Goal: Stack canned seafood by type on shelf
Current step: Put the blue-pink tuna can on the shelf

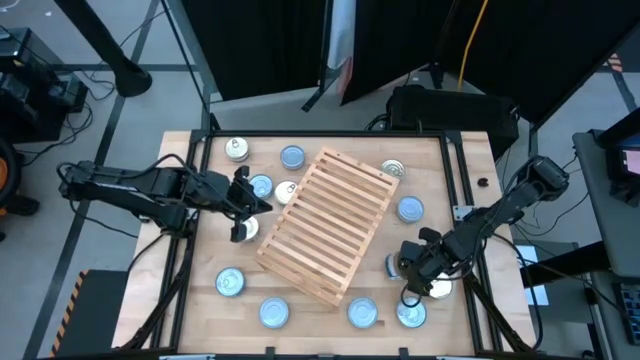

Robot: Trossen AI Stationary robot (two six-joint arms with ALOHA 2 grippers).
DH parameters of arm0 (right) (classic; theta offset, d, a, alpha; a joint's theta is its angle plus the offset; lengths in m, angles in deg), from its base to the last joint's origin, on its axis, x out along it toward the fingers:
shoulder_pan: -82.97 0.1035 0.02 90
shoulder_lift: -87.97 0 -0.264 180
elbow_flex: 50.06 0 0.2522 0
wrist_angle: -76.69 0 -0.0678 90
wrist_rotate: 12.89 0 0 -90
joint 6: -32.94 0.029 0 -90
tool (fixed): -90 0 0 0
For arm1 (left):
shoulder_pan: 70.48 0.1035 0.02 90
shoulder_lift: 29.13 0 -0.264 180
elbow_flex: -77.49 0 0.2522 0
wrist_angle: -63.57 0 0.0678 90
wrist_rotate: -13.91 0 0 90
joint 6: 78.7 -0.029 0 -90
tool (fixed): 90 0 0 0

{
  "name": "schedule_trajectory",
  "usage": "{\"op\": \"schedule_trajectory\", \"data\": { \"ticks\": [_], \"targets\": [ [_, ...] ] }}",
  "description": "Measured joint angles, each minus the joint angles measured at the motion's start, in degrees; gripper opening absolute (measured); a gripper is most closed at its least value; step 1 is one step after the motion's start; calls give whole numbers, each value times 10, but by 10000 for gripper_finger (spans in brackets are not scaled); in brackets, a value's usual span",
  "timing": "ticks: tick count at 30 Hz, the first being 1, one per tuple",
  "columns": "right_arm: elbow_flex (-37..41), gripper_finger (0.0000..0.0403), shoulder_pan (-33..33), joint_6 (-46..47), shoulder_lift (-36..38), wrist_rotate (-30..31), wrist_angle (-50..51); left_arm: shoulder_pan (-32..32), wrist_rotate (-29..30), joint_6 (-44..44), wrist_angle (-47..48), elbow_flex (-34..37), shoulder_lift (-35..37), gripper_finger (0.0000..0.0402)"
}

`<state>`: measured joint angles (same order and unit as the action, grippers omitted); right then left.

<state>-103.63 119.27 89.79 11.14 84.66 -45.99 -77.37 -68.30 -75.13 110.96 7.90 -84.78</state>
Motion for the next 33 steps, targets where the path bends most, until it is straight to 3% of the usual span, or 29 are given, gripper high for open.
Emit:
{"op": "schedule_trajectory", "data": {
  "ticks": [13, 20, 25, 28, 33],
  "targets": [
    [0, 0, 10, -20, -80, 4, 7, 0, 0, -14, -2, 0, -44, 26],
    [0, 0, 9, 7, -52, 0, 63, 0, 0, -15, -2, 0, -51, 26],
    [0, 0, 20, 75, 25, -5, 70, 0, 0, -15, -2, 0, -51, 26],
    [0, 0, 33, 173, 74, -3, 55, 0, 0, -29, -2, 0, -51, 26],
    [0, 11, 69, 316, 114, 4, -54, 0, 0, -52, -2, 0, -51, 26]
  ]
}}
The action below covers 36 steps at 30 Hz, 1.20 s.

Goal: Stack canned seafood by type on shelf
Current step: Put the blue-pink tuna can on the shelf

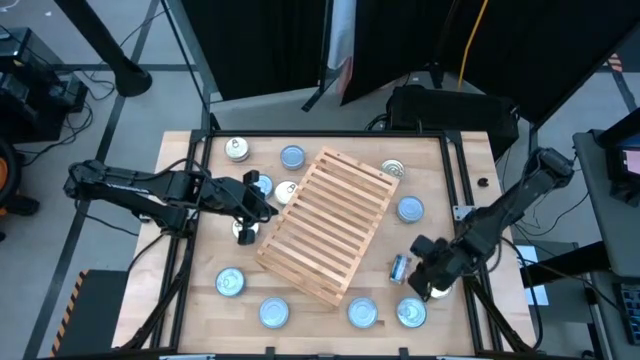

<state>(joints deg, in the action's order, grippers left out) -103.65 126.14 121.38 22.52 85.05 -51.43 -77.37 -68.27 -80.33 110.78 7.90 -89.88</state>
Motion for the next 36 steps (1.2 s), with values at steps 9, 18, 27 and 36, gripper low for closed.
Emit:
{"op": "schedule_trajectory", "data": {
  "ticks": [9, 18, 27, 36],
  "targets": [
    [0, 66, 38, 90, -15, 35, -116, 0, 0, -22, -1, 0, 0, 26],
    [0, 70, 38, 161, -76, 69, -95, 0, 0, -19, -1, 0, 0, 26],
    [-1, 71, 38, 162, -85, 71, -55, 0, 0, -17, -41, 0, 0, 26],
    [-1, 71, 38, 156, -85, 76, 12, 0, 0, -5, -61, 0, 0, 26]
  ]
}}
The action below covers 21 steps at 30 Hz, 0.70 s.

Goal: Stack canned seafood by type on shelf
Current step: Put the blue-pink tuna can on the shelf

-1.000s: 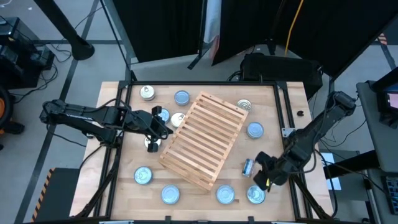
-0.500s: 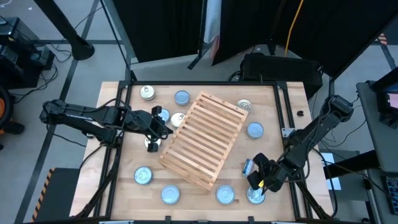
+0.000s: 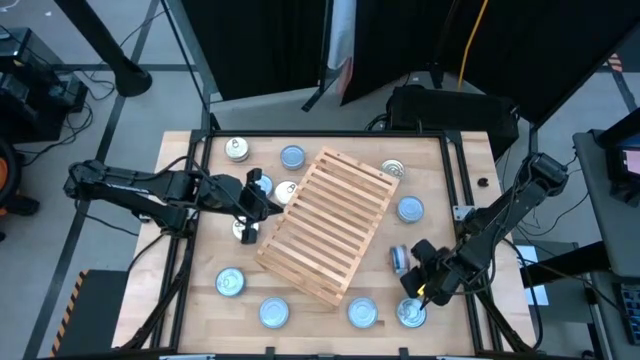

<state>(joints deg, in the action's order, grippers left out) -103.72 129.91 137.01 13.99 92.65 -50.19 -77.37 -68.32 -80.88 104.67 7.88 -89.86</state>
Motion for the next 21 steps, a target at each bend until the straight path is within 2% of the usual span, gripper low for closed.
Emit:
{"op": "schedule_trajectory", "data": {
  "ticks": [6, 9, 14, 18, 21],
  "targets": [
    [0, 71, 0, -4, 5, 19, 57, 0, 0, 3, 0, 0, 0, 26],
    [-17, 71, 2, -3, 5, 62, 76, 0, 0, 3, 1, 0, 0, 26],
    [-44, 71, 11, -28, 5, 142, 47, 0, 0, 3, 1, 0, 0, 26],
    [-45, 78, 12, -29, 4, 118, 53, 0, 0, 3, 1, 0, 0, 26],
    [-45, 107, 14, -41, 4, 116, 38, 0, 0, 3, 1, 0, 0, 26]
  ]
}}
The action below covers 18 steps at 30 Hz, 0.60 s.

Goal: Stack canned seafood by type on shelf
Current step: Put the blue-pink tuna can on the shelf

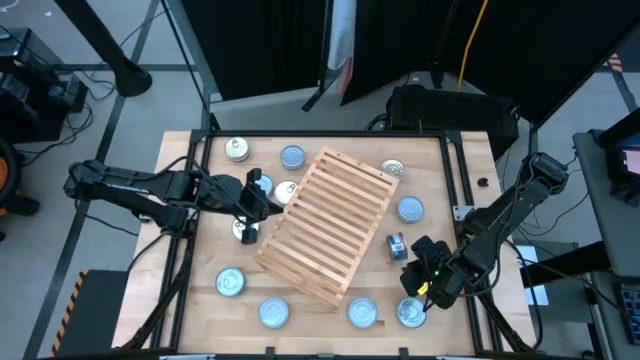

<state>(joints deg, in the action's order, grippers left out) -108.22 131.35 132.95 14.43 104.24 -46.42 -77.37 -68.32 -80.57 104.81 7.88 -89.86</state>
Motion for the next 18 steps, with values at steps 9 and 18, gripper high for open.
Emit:
{"op": "schedule_trajectory", "data": {
  "ticks": [9, 18],
  "targets": [
    [0, 290, -14, -22, 0, 53, -30, 0, 0, 0, -2, 0, 0, 26],
    [-47, 383, -57, -13, -1, 48, 64, 0, 0, 0, -30, 0, 0, 26]
  ]
}}
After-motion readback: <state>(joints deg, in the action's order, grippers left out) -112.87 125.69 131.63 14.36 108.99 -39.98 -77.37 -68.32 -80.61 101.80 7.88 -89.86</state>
